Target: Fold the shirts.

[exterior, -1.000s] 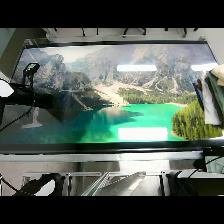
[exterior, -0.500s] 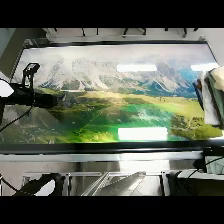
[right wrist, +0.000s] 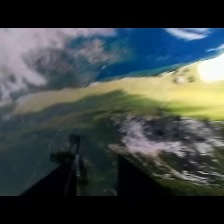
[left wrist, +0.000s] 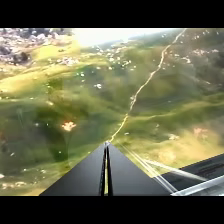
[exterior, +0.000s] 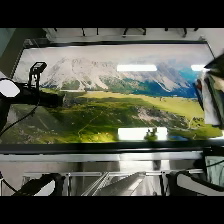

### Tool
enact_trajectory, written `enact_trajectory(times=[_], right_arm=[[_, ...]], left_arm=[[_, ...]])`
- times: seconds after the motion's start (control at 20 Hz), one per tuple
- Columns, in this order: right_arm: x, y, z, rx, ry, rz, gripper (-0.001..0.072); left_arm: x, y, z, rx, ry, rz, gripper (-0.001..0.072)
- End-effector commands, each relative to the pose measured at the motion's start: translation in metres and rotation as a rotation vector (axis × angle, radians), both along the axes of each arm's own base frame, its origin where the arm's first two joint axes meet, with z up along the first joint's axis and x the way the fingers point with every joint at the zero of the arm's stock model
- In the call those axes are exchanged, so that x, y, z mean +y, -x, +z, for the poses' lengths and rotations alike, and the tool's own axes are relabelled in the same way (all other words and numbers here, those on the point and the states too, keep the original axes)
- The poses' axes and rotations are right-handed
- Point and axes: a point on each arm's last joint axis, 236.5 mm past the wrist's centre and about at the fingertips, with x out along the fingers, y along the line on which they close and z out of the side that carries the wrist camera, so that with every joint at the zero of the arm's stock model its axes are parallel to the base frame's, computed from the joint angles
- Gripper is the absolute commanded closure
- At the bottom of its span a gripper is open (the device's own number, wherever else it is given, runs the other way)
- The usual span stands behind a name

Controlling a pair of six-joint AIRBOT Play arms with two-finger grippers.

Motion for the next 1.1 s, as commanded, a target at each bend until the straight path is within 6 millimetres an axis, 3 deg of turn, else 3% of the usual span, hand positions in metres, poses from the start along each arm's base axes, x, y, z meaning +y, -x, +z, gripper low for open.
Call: enact_trajectory(times=[0.0,0.1,0.15,0.3,0.45,1.05], right_arm=[[0.171,0.008,-0.039,-0.047,-0.016,0.332,0.0689],[0.238,0.013,-0.067,-0.047,-0.04,0.417,0.0689],[0.26,0.019,-0.081,-0.027,-0.035,0.46,0.0689],[0.297,0.026,-0.123,0.049,-0.026,0.53,0.0689],[0.3,0.03,-0.14,0.098,-0.011,0.552,0.0689],[0.298,0.039,-0.143,0.124,-0.003,0.582,0.0688]], left_arm=[[-0.005,0.002,-0.001,0.008,0.003,-0.008,0.0693],[-0.005,0.002,0.0,0.012,0.013,0.016,0.0694],[-0.005,0.002,0.0,0.014,0.013,0.017,0.0694],[-0.006,0.006,0.004,0.013,0.016,0.019,0.0693],[-0.005,0.008,0.011,-0.005,0.015,0.019,0.0694],[-0.003,0.005,0.012,-0.023,0.007,0.024,0.0694]])
